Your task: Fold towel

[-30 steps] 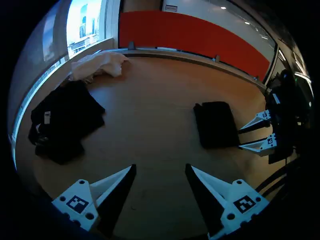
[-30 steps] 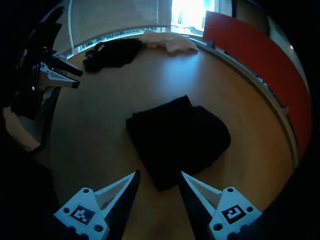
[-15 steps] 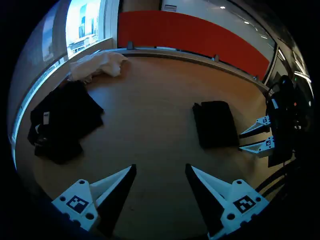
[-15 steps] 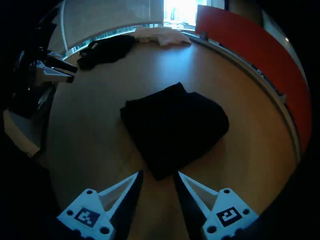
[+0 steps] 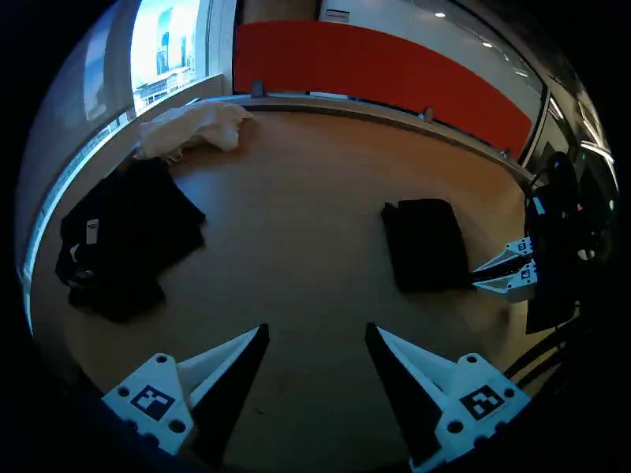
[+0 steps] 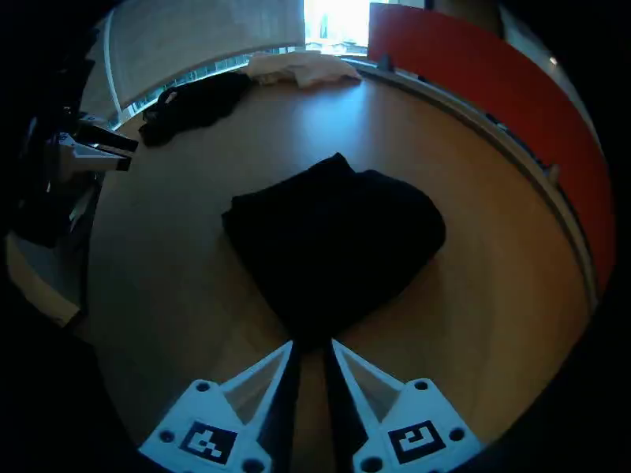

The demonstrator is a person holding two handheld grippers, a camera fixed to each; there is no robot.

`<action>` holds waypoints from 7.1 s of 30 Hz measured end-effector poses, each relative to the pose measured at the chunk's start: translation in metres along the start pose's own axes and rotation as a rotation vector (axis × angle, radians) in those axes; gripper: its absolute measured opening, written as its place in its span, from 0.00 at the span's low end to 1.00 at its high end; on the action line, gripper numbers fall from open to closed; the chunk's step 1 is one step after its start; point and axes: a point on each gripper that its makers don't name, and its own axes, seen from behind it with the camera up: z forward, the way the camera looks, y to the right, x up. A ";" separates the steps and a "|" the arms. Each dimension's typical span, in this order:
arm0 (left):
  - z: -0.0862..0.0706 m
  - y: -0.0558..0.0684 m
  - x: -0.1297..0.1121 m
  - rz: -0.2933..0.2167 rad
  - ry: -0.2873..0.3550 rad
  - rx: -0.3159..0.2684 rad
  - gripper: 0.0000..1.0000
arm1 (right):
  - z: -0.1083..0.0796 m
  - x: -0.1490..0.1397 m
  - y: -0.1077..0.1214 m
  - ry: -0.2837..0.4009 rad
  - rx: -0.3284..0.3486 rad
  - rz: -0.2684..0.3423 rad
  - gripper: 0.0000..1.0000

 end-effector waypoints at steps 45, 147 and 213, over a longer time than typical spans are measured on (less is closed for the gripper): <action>0.000 0.014 0.024 0.035 0.037 -0.029 0.90 | -0.119 0.153 0.054 0.314 -0.158 -0.123 0.04; 0.031 0.092 0.051 0.208 0.010 -0.088 0.90 | -0.279 -0.260 0.251 -0.023 -0.615 0.466 0.04; 0.025 0.083 0.057 0.193 0.033 -0.082 0.90 | -0.257 -0.254 0.205 -0.004 -0.575 0.544 0.93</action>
